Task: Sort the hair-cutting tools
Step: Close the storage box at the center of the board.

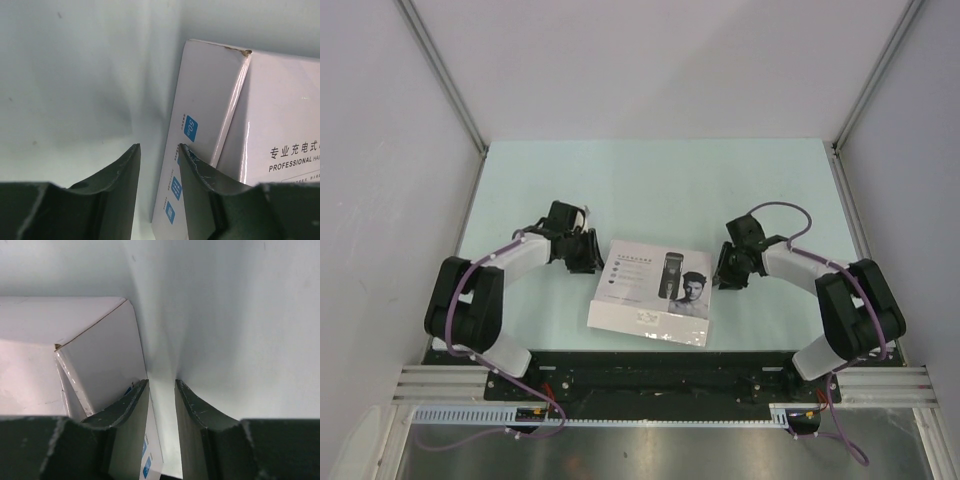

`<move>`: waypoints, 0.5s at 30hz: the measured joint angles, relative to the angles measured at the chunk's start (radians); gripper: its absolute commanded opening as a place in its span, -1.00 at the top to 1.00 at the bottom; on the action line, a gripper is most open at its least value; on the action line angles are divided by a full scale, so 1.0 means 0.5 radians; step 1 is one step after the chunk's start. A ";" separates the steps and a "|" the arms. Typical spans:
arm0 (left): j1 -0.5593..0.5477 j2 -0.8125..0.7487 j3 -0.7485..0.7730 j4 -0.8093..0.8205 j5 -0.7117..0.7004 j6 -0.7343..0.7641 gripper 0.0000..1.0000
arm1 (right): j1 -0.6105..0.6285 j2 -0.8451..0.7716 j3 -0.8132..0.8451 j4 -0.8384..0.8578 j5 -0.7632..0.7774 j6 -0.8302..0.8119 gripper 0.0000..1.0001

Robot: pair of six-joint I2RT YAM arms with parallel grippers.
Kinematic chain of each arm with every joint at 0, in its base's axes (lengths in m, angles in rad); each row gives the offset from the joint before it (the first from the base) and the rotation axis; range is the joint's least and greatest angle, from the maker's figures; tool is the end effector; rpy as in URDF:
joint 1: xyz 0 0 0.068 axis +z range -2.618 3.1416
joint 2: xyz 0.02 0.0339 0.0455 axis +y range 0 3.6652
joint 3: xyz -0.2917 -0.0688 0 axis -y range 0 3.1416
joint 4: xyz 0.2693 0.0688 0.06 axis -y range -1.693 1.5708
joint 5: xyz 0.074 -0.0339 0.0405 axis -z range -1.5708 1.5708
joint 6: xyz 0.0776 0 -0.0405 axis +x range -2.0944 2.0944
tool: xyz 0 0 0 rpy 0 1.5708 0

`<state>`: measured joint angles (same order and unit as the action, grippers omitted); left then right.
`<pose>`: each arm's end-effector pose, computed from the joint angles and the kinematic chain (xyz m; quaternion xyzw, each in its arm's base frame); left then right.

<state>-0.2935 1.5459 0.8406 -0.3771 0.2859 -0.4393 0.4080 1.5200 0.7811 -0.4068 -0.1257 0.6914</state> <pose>0.3061 -0.1154 0.1451 -0.0356 0.9604 -0.2148 0.1739 0.2779 0.1307 0.1303 0.1247 0.9677 0.1623 0.1474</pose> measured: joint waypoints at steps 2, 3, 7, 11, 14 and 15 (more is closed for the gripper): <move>0.009 0.054 0.066 0.003 -0.029 0.020 0.13 | -0.015 0.076 0.068 0.048 0.005 -0.034 0.28; 0.014 0.088 0.107 0.005 -0.050 0.034 0.13 | -0.025 0.127 0.117 0.070 0.011 -0.060 0.28; 0.043 0.240 0.287 0.032 -0.138 0.089 0.04 | -0.069 0.346 0.349 0.167 0.048 -0.154 0.21; 0.063 0.342 0.397 0.075 -0.199 0.117 0.01 | -0.117 0.503 0.517 0.267 0.113 -0.226 0.11; 0.062 0.346 0.402 0.091 -0.217 0.130 -0.03 | -0.144 0.528 0.559 0.298 0.188 -0.238 0.00; 0.060 0.345 0.399 0.097 -0.217 0.130 -0.04 | -0.156 0.527 0.564 0.294 0.205 -0.233 -0.03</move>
<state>-0.2634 1.7184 1.0401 -0.3286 0.1776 -0.3740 0.3302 1.7836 1.0630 -0.2596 -0.0231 0.5751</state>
